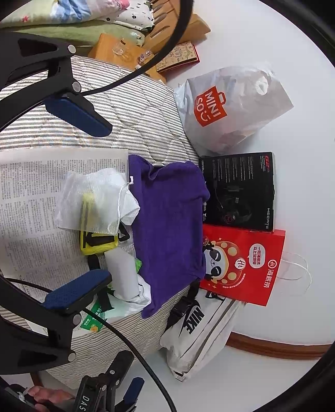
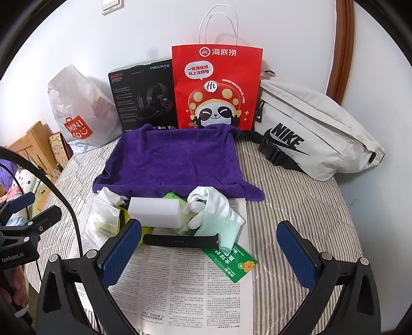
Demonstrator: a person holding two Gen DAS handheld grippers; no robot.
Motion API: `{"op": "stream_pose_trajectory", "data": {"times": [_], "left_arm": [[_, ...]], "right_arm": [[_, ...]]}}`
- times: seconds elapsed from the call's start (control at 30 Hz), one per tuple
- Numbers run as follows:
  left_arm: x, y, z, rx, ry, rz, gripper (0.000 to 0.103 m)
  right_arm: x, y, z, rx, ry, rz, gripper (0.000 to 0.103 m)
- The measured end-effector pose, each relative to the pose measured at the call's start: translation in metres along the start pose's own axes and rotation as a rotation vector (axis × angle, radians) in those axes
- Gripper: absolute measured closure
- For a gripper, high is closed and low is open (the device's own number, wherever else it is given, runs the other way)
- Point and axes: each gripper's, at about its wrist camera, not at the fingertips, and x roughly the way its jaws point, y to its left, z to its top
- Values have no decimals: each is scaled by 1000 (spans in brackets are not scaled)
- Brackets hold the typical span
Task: Organize soft objects
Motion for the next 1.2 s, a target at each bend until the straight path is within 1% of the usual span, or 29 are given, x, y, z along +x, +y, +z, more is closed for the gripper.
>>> {"op": "stream_pose_trajectory", "data": {"times": [0.33,1.2], "left_arm": [[-1,6,-2,-4,2,-1,0],[-1,2,-5,7,-1,-5,0]], "right_arm": [[-1,0,0,1,-1,1,0],[-4,-1,-3,6,-5,-2,0]]}}
